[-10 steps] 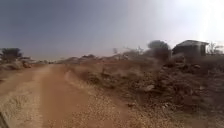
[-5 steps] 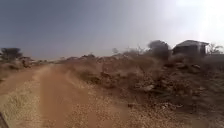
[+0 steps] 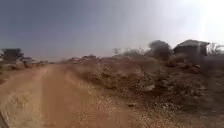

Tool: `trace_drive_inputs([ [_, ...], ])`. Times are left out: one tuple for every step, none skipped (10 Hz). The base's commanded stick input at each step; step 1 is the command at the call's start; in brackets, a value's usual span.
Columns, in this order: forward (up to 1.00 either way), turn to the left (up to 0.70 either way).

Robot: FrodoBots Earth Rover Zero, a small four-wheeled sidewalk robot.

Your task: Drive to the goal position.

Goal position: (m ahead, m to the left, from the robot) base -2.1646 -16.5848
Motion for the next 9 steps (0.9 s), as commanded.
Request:
trace_drive_inputs([
  [0.0, 0.02],
  [0.0, 0.02],
  [0.0, 0.02],
  [0.0, 0.02],
  [0.0, 0.02],
  [0.0, 0.02],
  [0.0, 0.02],
  [0.0, 0.01],
  [0.0, 0.0],
])
